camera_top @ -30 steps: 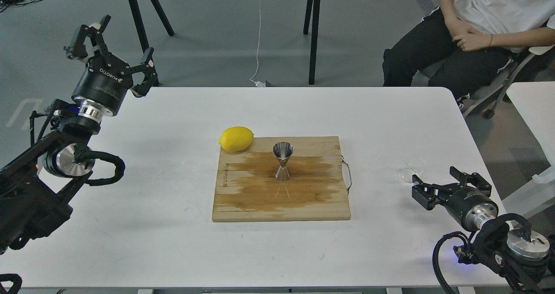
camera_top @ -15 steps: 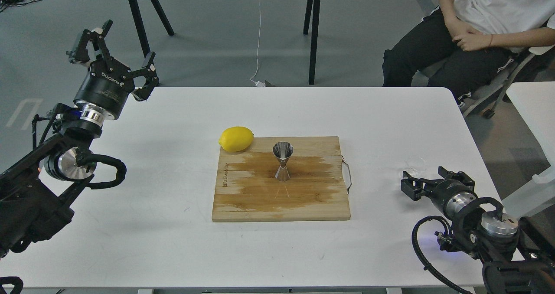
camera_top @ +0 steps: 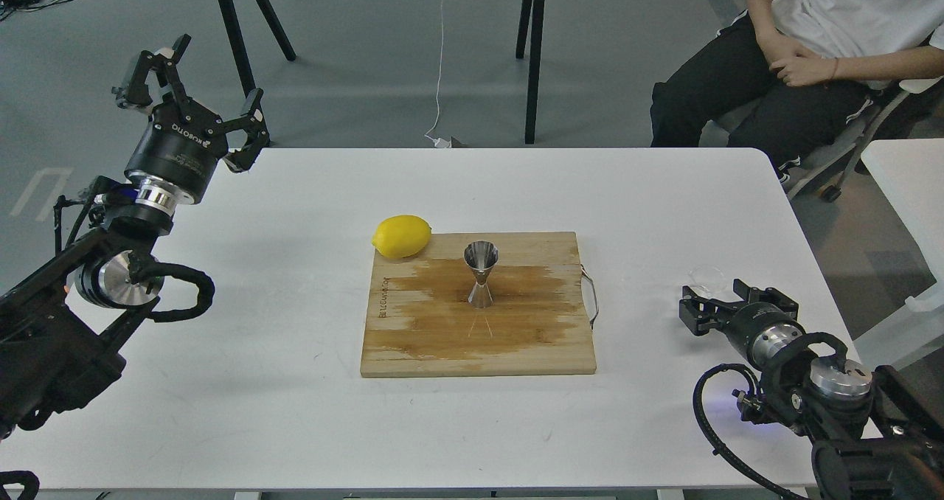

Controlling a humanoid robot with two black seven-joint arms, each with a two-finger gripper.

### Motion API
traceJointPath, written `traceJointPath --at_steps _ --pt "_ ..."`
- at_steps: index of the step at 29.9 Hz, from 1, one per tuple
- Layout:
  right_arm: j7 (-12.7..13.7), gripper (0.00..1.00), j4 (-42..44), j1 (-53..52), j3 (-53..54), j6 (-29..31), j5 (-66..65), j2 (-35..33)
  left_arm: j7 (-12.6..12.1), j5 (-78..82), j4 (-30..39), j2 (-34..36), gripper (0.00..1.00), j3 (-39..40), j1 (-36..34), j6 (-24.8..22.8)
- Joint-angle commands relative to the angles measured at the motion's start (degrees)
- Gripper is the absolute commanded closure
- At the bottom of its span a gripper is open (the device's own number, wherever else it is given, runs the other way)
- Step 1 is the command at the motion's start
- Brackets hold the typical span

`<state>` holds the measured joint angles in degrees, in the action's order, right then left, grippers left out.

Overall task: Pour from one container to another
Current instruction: 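Move the right gripper to the clear measuring cup and grasp it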

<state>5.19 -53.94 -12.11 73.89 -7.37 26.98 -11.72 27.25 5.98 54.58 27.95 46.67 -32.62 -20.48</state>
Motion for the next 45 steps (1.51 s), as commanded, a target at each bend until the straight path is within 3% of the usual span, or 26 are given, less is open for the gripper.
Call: traceJointPath --at_steps 1,22,31,37,40,45 --pt "0.00 0.19 1.82 -1.69 -0.15 0.08 0.01 1.08 0.00 -0.09 0.00 0.00 0.00 0.08 -0.08 0.00" --pt "0.00 0.24 3.05 -1.61 -0.24 0.17 -0.17 1.88 0.00 -0.18 0.09 0.09 0.00 0.17 -0.08 0.00" --pt "-0.27 0.31 4.02 -1.52 -0.24 0.43 -1.40 2.23 -0.09 -0.18 0.09 0.18 0.00 0.17 -0.08 0.00" --pt "-0.79 0.43 3.58 0.06 -2.25 4.21 -2.28 2.14 0.00 -0.26 0.09 0.44 0.00 0.17 -0.08 0.09" --pt "-1.06 0.58 4.19 -0.11 -2.62 4.21 -2.28 2.14 0.00 -0.26 0.09 0.53 0.00 0.26 -0.17 0.09" --pt "-1.50 0.58 3.93 0.06 -2.35 4.21 -2.28 2.23 -0.09 -0.35 0.09 0.79 0.00 0.35 -0.34 0.18"
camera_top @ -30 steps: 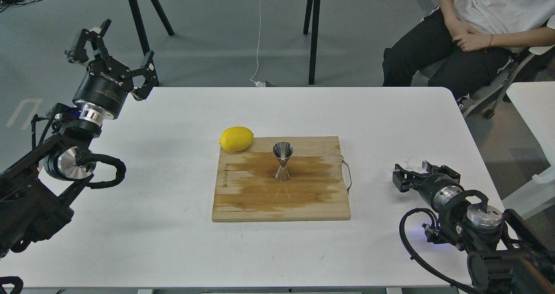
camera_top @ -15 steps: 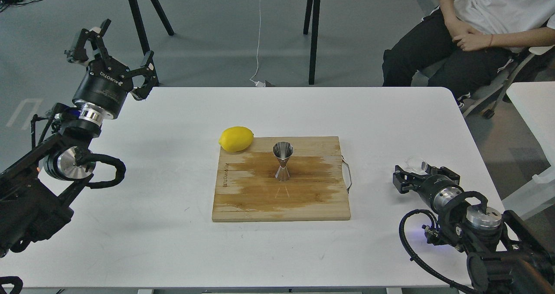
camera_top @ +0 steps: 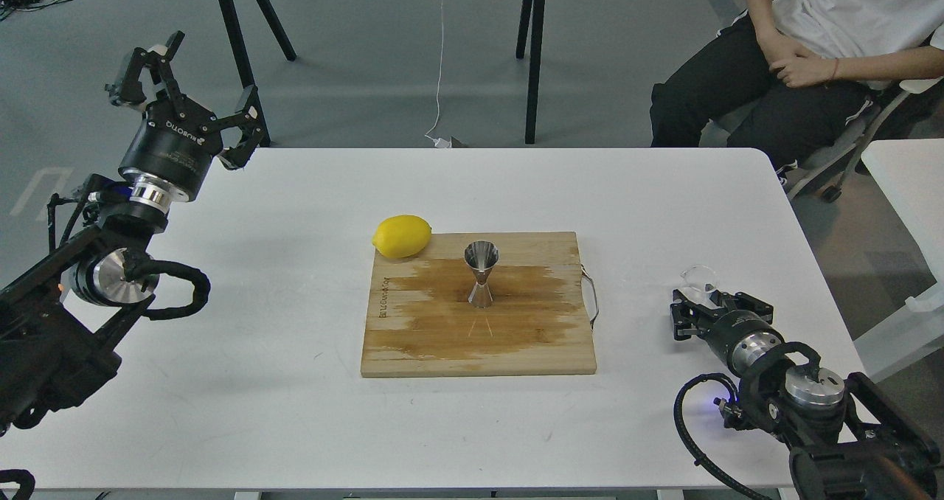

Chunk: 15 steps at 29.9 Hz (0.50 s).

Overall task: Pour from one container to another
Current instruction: 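Move the right gripper to the clear measuring cup and grasp it, then lift the measuring cup with the right gripper over the jigger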

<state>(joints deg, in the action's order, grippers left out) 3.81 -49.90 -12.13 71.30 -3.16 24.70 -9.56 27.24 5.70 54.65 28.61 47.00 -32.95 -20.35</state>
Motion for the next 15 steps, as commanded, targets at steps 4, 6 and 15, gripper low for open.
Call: traceJointPath --at_steps 4,6,15 --pt "-0.03 0.60 -0.89 0.35 0.68 0.17 0.17 -0.11 0.00 0.01 0.01 0.13 0.00 0.02 -0.01 0.13" --pt "0.06 0.60 -1.16 0.44 0.86 0.35 0.26 -0.29 -0.08 -0.08 0.01 0.13 0.00 0.02 -0.01 0.22" --pt "-0.29 0.62 -15.20 0.88 0.33 -0.44 -0.35 -3.79 -0.09 -0.08 0.10 0.40 0.00 0.20 -0.10 0.13"
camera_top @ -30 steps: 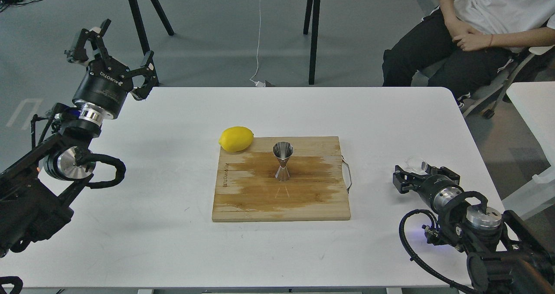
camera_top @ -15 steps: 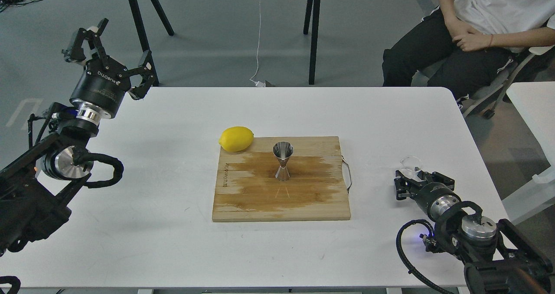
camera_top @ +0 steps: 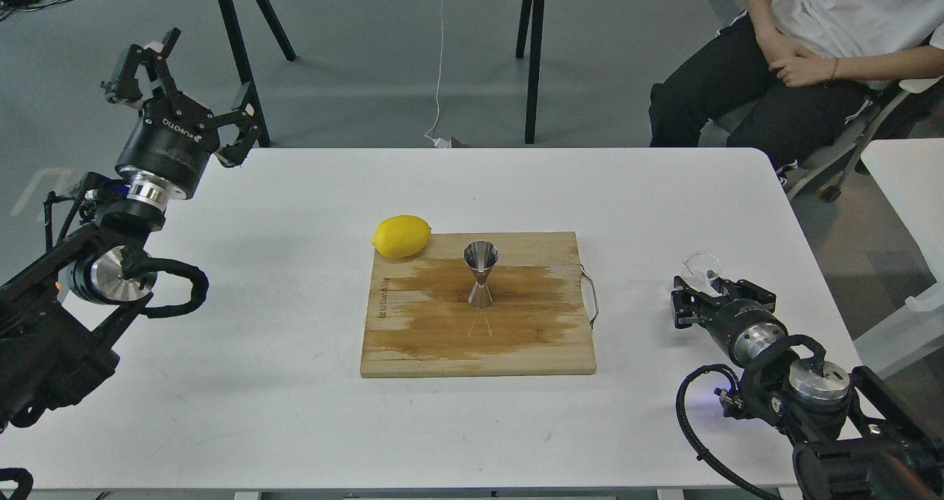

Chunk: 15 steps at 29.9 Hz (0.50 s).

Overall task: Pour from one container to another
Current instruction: 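Lift the measuring cup with the right gripper over the jigger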

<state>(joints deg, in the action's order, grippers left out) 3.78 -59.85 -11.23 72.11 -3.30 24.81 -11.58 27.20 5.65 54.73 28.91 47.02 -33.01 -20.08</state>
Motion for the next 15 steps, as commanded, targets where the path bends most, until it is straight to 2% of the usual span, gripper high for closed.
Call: traceJointPath --at_steps 1,3,9,15 --pt "-0.35 0.63 -7.20 -0.45 -0.65 -0.39 -1.07 -2.38 -0.05 -0.03 0.02 0.09 0.00 0.43 -0.04 -0.13" --pt "-0.35 0.64 -10.10 -1.24 -0.83 -1.87 -3.87 -2.83 -0.13 -0.03 0.02 0.09 0.00 0.96 -0.04 -0.22" --pt "-0.26 0.63 -13.45 -7.65 -3.98 -11.80 -15.30 -1.69 -0.13 -0.03 0.02 0.09 0.00 0.96 -0.04 -0.05" --pt "-0.26 0.63 -13.63 -13.46 -12.59 -16.47 -19.09 0.95 -0.13 0.06 0.02 0.18 0.00 0.96 -0.04 -0.13"
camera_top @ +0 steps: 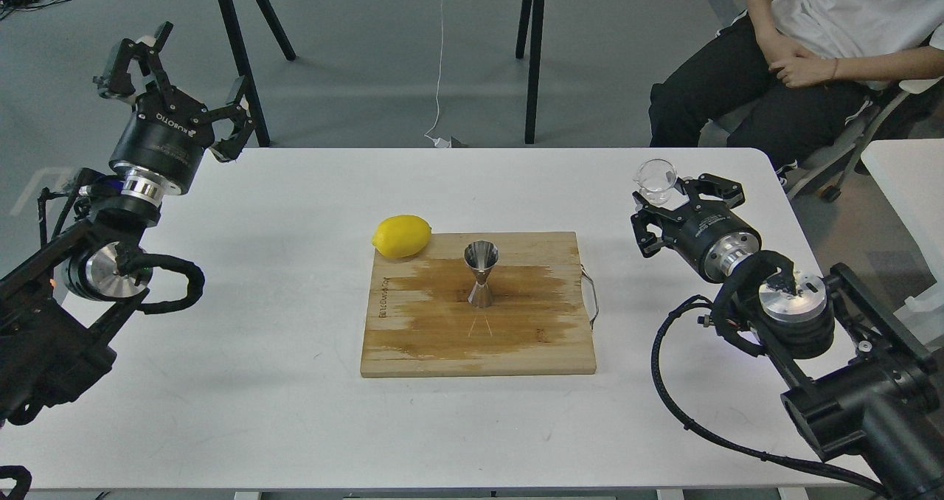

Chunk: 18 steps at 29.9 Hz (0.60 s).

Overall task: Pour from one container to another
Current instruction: 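Lift the measuring cup with the right gripper over the jigger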

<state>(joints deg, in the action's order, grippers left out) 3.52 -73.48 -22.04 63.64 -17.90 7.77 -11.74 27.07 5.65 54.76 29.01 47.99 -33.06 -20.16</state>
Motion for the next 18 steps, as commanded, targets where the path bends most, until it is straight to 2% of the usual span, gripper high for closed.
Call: traceJointPath --at_steps 1,6,18 --pt "0.00 0.63 0.01 -3.44 -5.53 -2.66 -3.18 1.71 0.00 0.06 -0.01 0.08 0.00 0.00 0.01 -0.14" --pt "0.00 0.63 -0.17 -5.73 -10.63 -4.33 -7.14 5.84 0.00 0.06 -0.01 0.78 0.00 -0.09 0.10 -0.23" --pt "0.00 0.63 0.53 -8.89 -21.18 -5.65 -23.67 7.43 0.00 -0.02 -0.01 1.13 0.00 0.00 0.10 -0.32"
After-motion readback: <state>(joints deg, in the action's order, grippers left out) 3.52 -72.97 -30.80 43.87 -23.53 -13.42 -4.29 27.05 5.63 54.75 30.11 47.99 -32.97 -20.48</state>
